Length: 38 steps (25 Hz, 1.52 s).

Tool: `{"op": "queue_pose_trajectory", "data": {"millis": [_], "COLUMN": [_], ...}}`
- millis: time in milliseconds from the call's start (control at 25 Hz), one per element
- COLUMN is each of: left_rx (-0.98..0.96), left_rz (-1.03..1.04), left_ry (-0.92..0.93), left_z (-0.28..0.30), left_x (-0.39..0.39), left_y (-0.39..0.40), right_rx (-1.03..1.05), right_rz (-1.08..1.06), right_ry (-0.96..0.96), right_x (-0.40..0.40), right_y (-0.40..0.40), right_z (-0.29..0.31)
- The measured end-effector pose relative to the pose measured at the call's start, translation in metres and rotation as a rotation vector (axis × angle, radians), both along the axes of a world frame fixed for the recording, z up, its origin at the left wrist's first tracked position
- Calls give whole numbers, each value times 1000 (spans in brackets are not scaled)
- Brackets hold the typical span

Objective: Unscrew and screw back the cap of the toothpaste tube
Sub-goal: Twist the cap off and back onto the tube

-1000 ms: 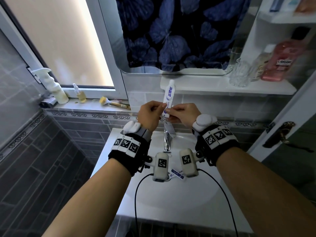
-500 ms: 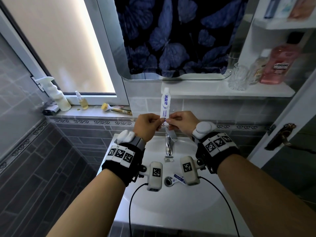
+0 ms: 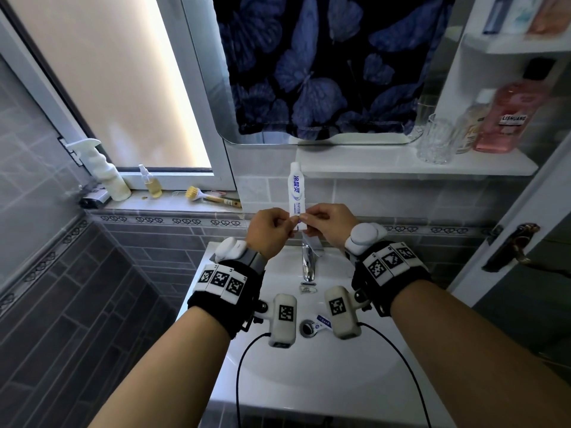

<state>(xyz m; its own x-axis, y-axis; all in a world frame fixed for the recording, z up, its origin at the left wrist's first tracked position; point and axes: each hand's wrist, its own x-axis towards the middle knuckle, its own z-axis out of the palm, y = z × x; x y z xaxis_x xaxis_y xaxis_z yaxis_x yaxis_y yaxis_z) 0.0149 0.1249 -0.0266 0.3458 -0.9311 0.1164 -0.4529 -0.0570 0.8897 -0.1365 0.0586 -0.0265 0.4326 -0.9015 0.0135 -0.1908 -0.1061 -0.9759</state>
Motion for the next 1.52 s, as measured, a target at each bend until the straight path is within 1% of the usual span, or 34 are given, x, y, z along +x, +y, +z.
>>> {"op": "queue_pose_trajectory", "data": {"millis": [120,200,240,320,400,440,520,600,680,760,840,960,1000,1120,1240,1360,1440,1520], "left_rx": [-9,-36,-49,-81,-95,-89,-72,-65,-66,-93,-120,-147,-144,-102,-61,-78,-115,-132], "left_rz": [5,28,23,-8,-44,-52,-53,-38,-26,-15,0,-12,-26,-70,-37,-34,-42,-54], "left_ry": [-111,-99,-61,21,32,17,4,71,136,149,105,55,43,-3,45,9,28,37], "left_z": [-1,1,1,1,3,4,8,13,16,16,13,10,11,15,16,11,11,11], "left_x": [-10,-15,-14,-12,-13,-15,-21,-26,-28,-26,-23,-18,-16,-7,-5,-7,-5,-4], "left_y": [0,0,1,1,1,0,-5,-10,-12,-11,-7,-5,-5,-9,-10,-8,-8,-8], "right_rx": [-70,-77,-57,21,52,38,-43,-113,-151,-172,-130,25,49,-56,-80,-2,87,119], "right_rz": [-26,-17,-1,29,3,-19,-54,-80,-99,-88,-78,-96,-94,-81,-65,-34,-34,-46], "right_ry": [69,69,45,-76,-167,-157,-58,37,65,69,23,-145,-166,-47,-8,-72,-152,-183], "right_x": [-3,-7,-8,-7,-7,-8,-11,-15,-17,-15,-11,-7,-6,-4,-5,-4,0,3], "right_y": [-3,-5,-5,-4,-2,-2,-6,-10,-12,-8,-2,5,6,2,-1,-2,-2,0], "right_z": [0,3,5,4,2,0,1,5,11,16,16,15,15,14,14,11,8,4]}}
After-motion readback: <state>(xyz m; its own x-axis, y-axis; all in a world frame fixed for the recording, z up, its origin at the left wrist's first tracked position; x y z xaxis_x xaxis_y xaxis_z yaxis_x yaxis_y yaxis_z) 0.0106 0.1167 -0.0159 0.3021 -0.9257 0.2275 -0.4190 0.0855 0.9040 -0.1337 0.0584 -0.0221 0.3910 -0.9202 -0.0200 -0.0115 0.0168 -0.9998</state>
